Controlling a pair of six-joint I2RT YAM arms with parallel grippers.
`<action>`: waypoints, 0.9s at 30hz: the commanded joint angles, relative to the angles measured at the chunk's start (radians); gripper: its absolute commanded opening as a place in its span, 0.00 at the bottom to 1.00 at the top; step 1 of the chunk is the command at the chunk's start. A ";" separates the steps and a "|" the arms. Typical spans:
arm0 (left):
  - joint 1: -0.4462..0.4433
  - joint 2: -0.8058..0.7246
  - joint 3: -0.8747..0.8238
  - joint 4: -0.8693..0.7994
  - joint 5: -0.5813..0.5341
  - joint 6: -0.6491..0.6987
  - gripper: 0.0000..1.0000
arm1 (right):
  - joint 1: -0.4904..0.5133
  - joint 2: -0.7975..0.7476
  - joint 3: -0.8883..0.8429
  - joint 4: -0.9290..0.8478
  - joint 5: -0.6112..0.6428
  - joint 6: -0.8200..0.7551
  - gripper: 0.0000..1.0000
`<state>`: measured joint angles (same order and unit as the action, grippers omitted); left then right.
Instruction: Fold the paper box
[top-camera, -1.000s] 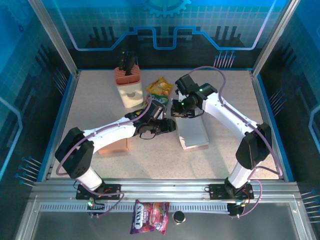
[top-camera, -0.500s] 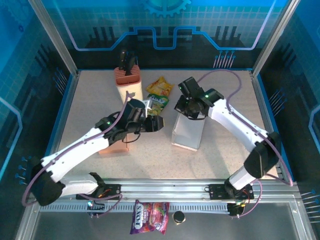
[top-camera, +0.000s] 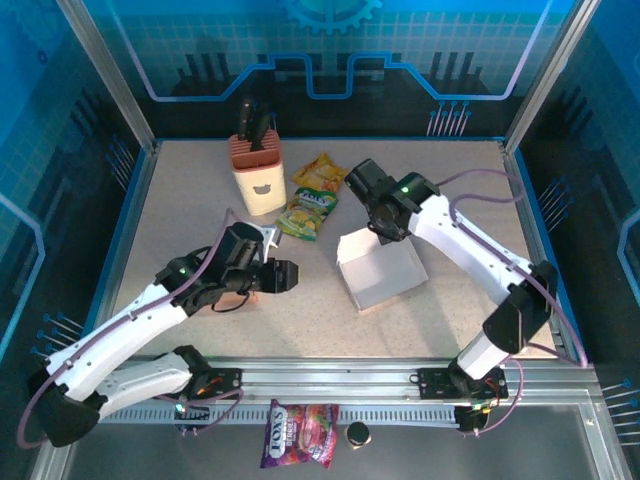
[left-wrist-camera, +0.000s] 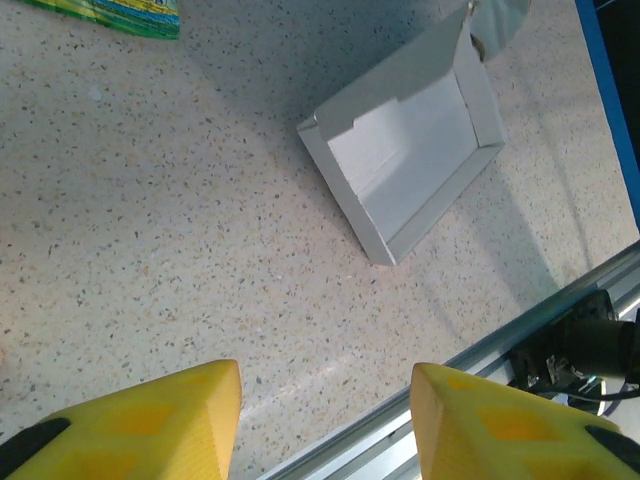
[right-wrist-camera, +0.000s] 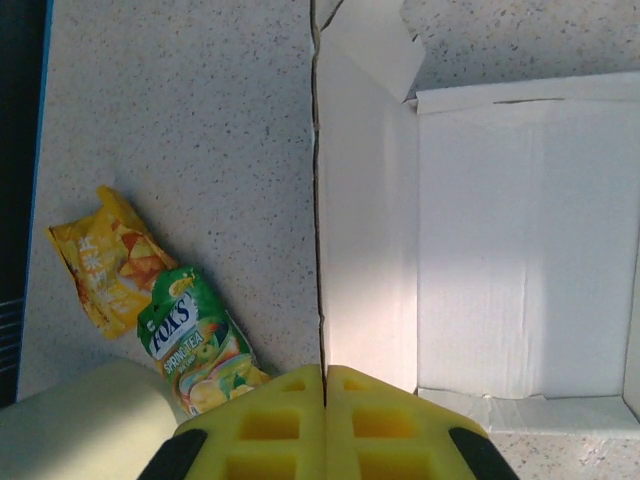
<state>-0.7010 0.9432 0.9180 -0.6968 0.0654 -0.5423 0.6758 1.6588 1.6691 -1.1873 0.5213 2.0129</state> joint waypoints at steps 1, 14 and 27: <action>0.007 -0.023 -0.031 -0.062 0.036 0.023 0.48 | -0.016 0.039 0.062 -0.105 0.031 0.434 0.00; 0.008 0.025 -0.071 0.022 0.050 -0.017 0.48 | -0.053 0.081 0.053 -0.027 -0.003 0.357 0.18; 0.003 0.215 0.022 0.134 0.024 -0.010 0.50 | -0.277 -0.338 -0.271 0.673 -0.220 -1.282 0.47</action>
<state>-0.6983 1.1191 0.8772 -0.6117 0.1009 -0.5503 0.4648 1.4715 1.4868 -0.8005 0.4511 1.4120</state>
